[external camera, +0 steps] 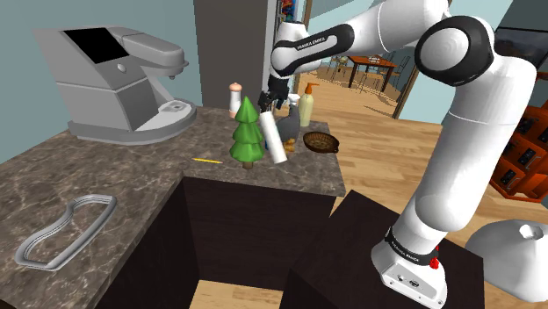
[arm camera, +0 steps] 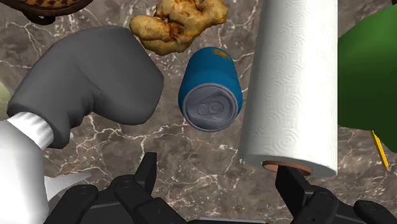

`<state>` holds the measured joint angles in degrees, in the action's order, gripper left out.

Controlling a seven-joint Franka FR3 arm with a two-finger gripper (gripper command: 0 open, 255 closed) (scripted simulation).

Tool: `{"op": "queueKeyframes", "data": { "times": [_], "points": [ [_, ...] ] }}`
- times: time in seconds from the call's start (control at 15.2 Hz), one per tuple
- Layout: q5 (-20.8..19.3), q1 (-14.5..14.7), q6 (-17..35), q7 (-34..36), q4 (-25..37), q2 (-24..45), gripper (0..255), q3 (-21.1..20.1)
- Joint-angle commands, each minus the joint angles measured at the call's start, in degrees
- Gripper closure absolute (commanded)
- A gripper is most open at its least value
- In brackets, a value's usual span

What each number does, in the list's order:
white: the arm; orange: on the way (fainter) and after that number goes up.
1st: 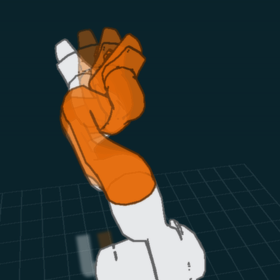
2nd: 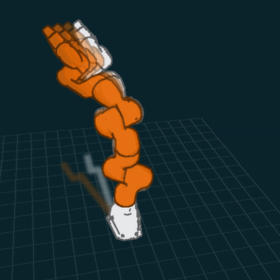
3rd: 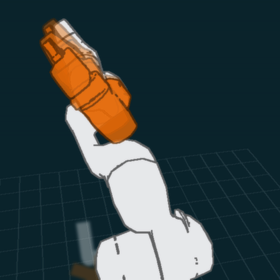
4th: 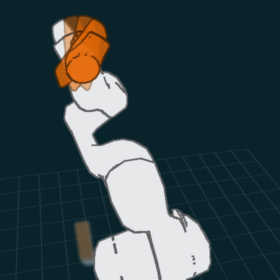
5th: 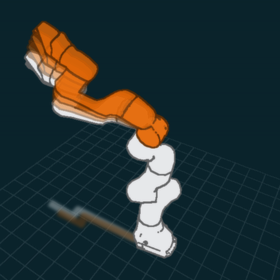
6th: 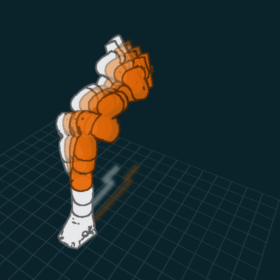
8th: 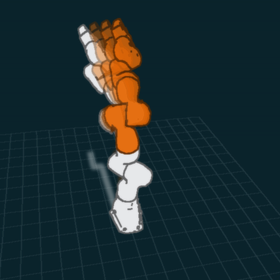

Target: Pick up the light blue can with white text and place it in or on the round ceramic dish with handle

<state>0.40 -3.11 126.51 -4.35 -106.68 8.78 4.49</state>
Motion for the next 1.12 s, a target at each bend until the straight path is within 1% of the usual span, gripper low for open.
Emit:
{"op": "queueKeyframes", "data": {
  "times": [0.0, 0.07, 0.59, 1.06],
  "points": [
    [0.2, -0.2, -8.2, -0.1, 2.8, 4.9, 0, 0.1],
    [0.4, -0.4, -8.2, -0.1, 5.0, 7.2, 0, 0.2],
    [0.6, -0.5, -3.1, -0.3, 2.3, 9.6, 0, 0.0],
    [0.6, -0.5, -3.1, -0.3, 2.3, 9.6, 0, 0.0]
  ]
}}
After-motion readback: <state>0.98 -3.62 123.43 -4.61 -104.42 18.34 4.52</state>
